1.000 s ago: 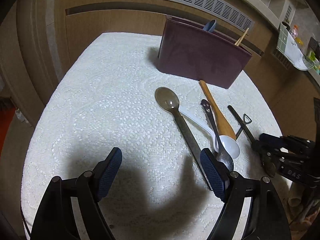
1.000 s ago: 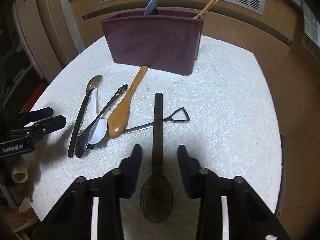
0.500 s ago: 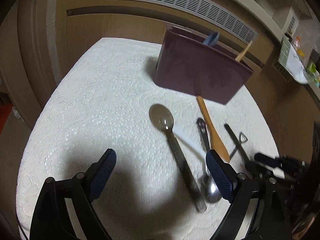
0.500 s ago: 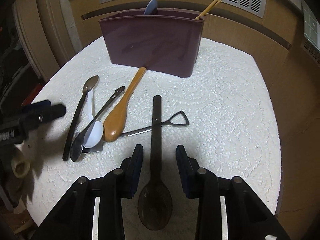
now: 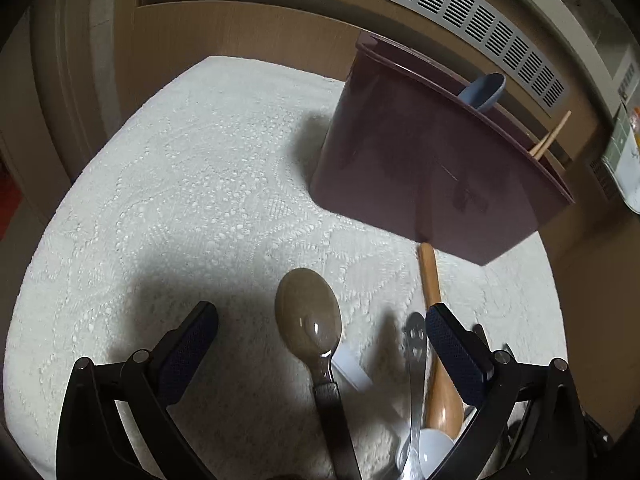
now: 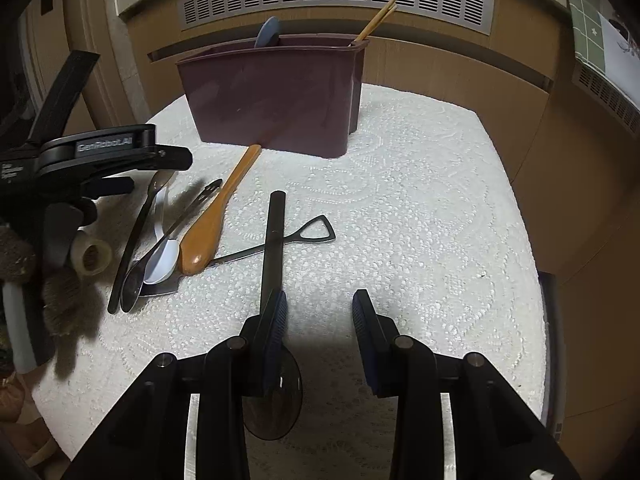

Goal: Organize utensils
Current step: 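Grasp the metal spoon with the left tool while the right grasps the black-handled spoon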

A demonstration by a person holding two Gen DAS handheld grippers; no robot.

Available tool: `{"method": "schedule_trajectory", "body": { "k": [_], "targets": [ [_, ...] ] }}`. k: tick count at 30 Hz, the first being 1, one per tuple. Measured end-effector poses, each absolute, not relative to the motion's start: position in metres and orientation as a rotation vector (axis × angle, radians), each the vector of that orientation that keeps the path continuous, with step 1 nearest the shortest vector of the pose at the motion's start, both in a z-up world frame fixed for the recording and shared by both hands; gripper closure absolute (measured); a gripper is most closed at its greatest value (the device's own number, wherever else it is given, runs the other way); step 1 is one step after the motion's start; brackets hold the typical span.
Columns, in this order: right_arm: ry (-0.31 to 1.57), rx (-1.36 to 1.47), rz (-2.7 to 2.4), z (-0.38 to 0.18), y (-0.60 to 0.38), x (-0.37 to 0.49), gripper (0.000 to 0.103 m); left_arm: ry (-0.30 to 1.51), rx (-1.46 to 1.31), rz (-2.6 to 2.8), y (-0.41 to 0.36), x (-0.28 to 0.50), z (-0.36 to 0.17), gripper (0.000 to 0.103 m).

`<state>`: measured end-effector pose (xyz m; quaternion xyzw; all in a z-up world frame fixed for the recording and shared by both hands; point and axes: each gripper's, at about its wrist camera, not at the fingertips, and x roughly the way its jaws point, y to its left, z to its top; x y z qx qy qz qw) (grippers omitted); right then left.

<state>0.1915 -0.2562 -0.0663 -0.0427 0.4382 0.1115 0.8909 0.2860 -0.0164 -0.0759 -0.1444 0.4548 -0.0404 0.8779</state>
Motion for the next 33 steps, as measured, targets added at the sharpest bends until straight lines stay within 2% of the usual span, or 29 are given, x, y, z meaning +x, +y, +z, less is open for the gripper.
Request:
{"method": "schedule_trajectory", "body": {
  "k": [17,23,24,26,30,31,32,33],
  "targets": [
    [0.864,-0.043,0.26,-0.061,-0.262,0.185,0.07,1.065,-0.064,-0.074,-0.043,0.292,-0.085,0.0],
    [0.851,-0.048,0.26,-0.061,-0.261,0.182,0.07,1.083,-0.146,-0.064,-0.04,0.297,-0.081,0.002],
    [0.851,-0.048,0.26,-0.061,-0.262,0.182,0.07,1.08,-0.187,-0.069,-0.037,0.297,-0.079,0.005],
    [0.855,-0.044,0.26,-0.062,-0.262,0.183,0.07,1.062,-0.202,-0.088,-0.038,0.298,-0.075,0.024],
    [0.855,-0.046,0.258,-0.062,-0.261,0.184,0.07,1.051,-0.095,-0.08,-0.055,0.304,-0.076,0.033],
    [0.856,-0.048,0.255,-0.061,-0.261,0.184,0.07,1.034,-0.06,-0.075,-0.059,0.305,-0.075,0.044],
    [0.861,-0.05,0.253,-0.061,-0.261,0.184,0.07,1.019,-0.032,-0.079,-0.063,0.304,-0.075,0.062],
    [0.87,-0.05,0.254,-0.061,-0.26,0.185,0.07,1.008,-0.014,-0.087,-0.065,0.303,-0.074,0.069]
  ]
}}
